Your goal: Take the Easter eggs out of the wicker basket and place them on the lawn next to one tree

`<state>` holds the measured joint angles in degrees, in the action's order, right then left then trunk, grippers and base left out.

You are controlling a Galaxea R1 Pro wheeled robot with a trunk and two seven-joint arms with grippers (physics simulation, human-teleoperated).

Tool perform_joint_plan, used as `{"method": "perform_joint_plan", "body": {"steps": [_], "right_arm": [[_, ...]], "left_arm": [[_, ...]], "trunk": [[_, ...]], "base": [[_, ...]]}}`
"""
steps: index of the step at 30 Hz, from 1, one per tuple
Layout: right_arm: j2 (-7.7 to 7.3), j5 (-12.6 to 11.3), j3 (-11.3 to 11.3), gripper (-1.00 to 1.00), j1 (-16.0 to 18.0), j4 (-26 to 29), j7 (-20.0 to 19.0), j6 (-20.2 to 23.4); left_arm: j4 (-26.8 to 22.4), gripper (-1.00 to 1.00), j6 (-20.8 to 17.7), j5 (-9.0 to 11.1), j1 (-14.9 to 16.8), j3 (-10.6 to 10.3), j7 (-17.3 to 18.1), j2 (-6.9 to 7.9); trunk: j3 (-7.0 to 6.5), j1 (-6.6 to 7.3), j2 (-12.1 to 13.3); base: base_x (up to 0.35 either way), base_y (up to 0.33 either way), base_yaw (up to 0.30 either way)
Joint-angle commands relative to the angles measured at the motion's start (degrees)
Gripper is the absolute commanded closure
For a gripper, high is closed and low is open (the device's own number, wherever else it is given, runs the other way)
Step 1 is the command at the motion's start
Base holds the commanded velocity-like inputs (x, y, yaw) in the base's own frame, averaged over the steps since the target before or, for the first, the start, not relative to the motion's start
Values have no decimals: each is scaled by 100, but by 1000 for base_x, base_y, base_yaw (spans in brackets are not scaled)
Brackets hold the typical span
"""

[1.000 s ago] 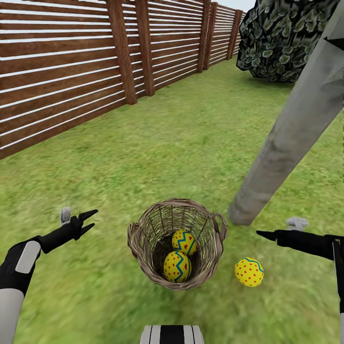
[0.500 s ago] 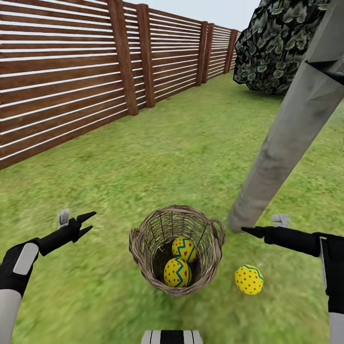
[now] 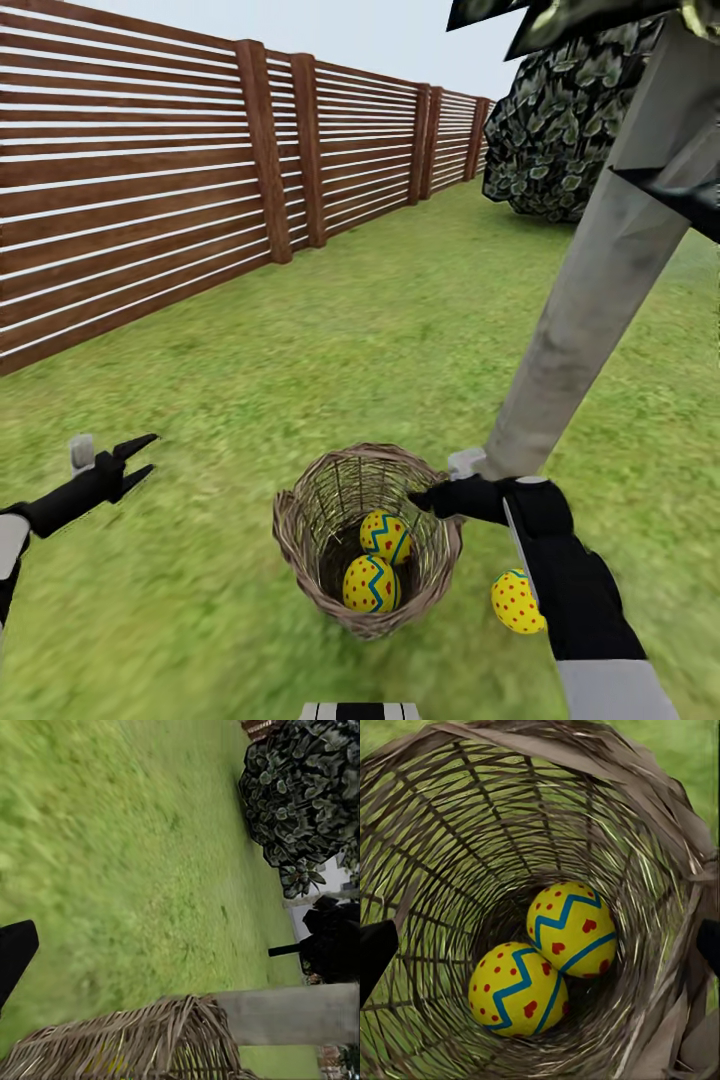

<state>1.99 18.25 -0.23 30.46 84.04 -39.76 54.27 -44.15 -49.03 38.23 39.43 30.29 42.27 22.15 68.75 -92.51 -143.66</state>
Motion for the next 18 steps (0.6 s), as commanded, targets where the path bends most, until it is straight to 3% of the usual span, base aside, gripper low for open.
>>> {"method": "perform_joint_plan", "body": {"steps": [1, 3, 4, 13, 16, 18], "right_arm": [[70, 73, 95, -100, 12, 2, 283, 20], [226, 73, 265, -100, 55, 0, 955, 68], [287, 74, 306, -100, 64, -1, 1115, 82], [502, 58, 593, -100, 109, -242, 1894, 358], [578, 63, 621, -100, 306, -778, 1995, 377], [607, 55, 707, -100, 698, -1710, 2019, 382]], "left_arm": [[6, -100, -29, -9, 3, 59, 29, 66], [32, -100, -35, -8, 3, 99, 43, 185], [65, -100, -35, -5, 3, 107, 49, 210], [169, -100, -241, -7, 3, 126, 62, 253], [170, -100, -295, -5, 3, 128, 62, 254], [170, -100, -306, -8, 3, 126, 62, 254]], "trunk": [[-18, 3, 0], [-62, 8, 3], [-85, 11, 4], [-240, 29, 13], [-240, 29, 13], [-240, 29, 13]], "base": [[0, 0, 0], [0, 0, 0], [0, 0, 0], [0, 0, 0], [0, 0, 0], [0, 0, 0]]}}
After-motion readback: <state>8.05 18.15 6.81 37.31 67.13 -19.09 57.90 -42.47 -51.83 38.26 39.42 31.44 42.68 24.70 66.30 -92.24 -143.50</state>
